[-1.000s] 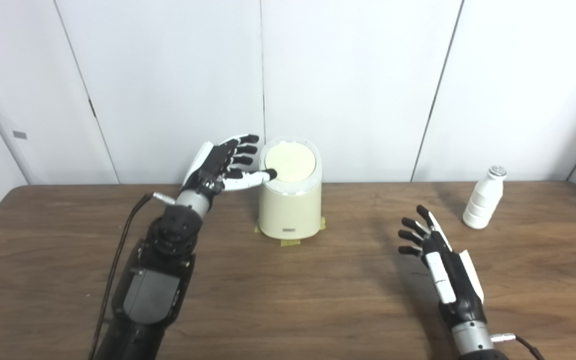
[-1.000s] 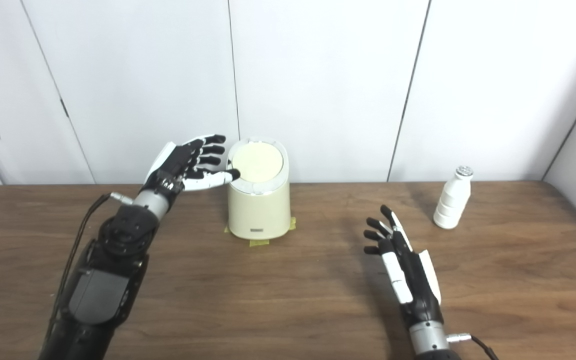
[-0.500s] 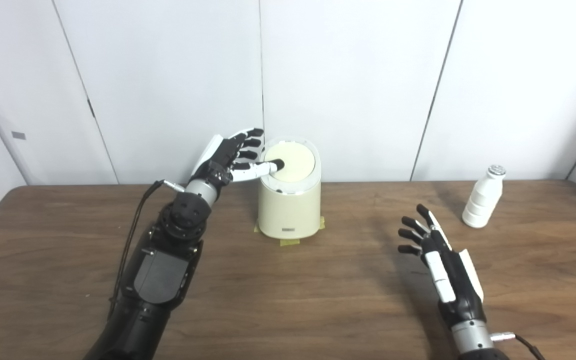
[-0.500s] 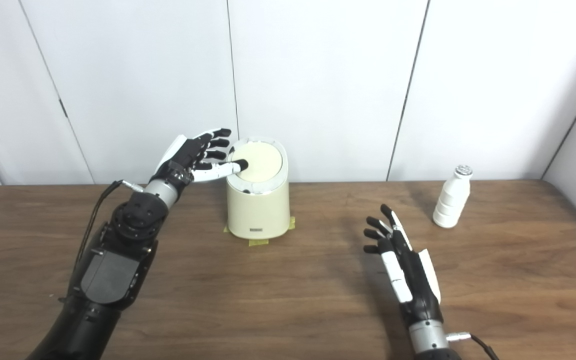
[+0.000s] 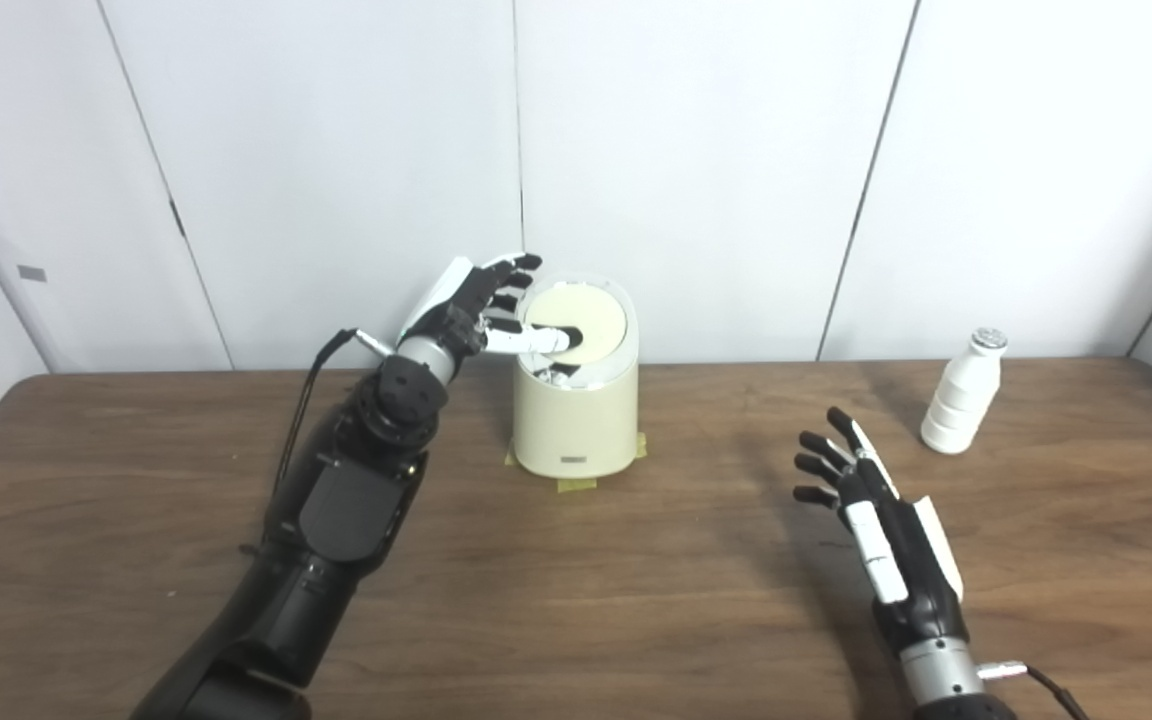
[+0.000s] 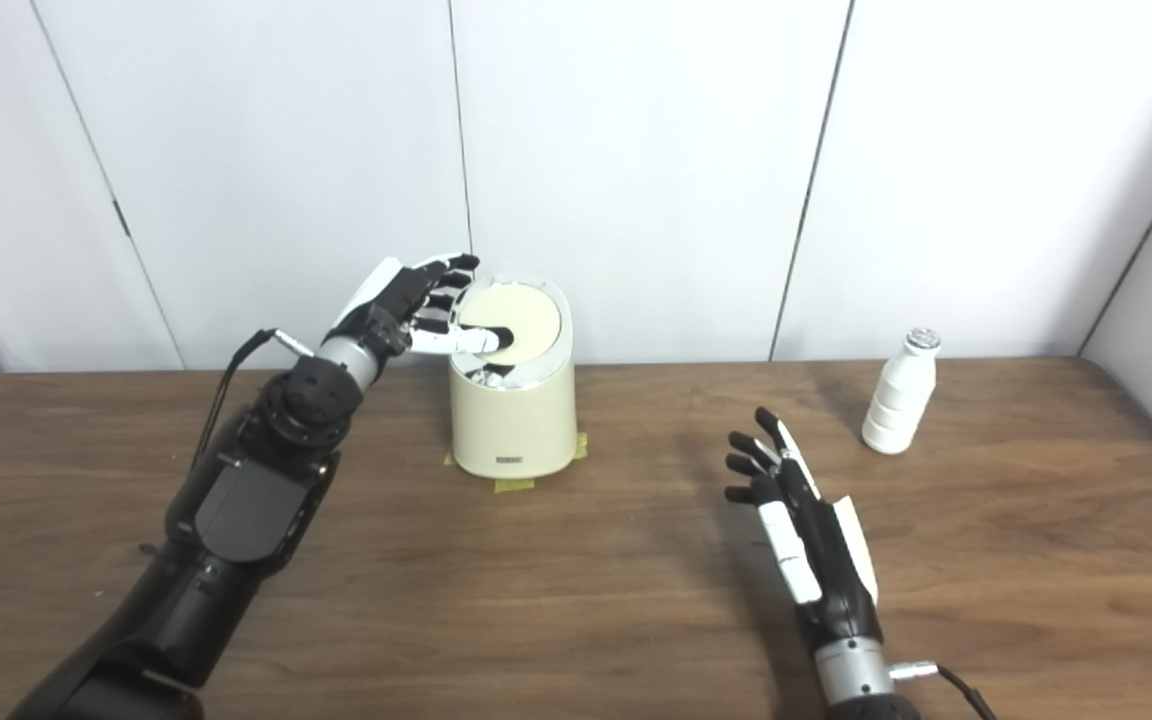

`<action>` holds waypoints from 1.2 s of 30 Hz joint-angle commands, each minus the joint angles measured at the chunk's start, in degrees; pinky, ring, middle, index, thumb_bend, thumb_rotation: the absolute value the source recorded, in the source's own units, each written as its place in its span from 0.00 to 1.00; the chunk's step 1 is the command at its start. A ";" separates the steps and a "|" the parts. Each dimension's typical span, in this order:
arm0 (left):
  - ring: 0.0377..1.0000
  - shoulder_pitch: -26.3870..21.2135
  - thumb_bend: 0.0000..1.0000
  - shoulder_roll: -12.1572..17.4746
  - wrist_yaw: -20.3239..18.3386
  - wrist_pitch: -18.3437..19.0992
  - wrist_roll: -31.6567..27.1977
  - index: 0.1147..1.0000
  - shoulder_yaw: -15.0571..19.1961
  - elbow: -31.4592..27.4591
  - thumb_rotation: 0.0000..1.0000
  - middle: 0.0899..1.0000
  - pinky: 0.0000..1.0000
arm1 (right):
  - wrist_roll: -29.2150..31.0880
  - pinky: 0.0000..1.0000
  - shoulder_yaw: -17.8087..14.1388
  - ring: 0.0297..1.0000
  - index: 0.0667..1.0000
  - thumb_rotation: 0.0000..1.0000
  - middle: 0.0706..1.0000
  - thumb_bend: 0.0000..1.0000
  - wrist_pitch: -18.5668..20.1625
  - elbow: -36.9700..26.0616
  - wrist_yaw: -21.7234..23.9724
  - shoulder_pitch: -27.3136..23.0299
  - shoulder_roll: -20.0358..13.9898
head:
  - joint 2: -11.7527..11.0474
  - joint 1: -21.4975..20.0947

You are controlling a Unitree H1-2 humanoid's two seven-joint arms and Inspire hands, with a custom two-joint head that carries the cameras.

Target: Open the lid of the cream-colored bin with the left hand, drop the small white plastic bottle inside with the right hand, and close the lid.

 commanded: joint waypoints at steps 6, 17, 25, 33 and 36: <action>0.83 -6.95 0.81 -0.64 2.62 -4.84 2.22 0.92 -0.65 1.77 0.15 0.88 0.68 | -0.18 0.72 1.85 0.82 0.93 0.95 0.84 0.46 0.23 8.80 -0.58 6.65 2.84 | 0.24 -0.22; 0.82 -7.37 0.85 -0.59 3.31 -6.35 5.02 0.90 -1.95 2.51 0.06 0.88 0.69 | -1.30 0.71 2.28 0.81 0.93 0.96 0.83 0.46 0.87 7.90 -1.10 6.98 3.47 | 0.35 -0.14; 0.82 -7.69 0.87 0.85 4.14 -8.83 9.73 0.90 -4.83 2.80 0.00 0.89 0.69 | -1.62 0.70 2.70 0.81 0.94 0.95 0.84 0.46 1.08 7.12 -0.97 7.34 3.71 | 0.49 -0.34; 0.83 -7.48 0.87 2.46 4.36 -10.79 15.46 0.89 -8.15 2.43 0.00 0.88 0.72 | -1.43 0.70 2.70 0.81 0.94 0.94 0.84 0.46 0.87 7.09 -0.72 7.39 3.48 | 0.61 -0.30; 0.84 -7.30 0.87 2.79 4.01 -10.45 17.27 0.88 -9.06 1.95 0.00 0.88 0.74 | -1.38 0.70 2.67 0.81 0.94 0.94 0.84 0.46 1.06 6.82 -0.65 7.48 3.39 | 0.66 -0.36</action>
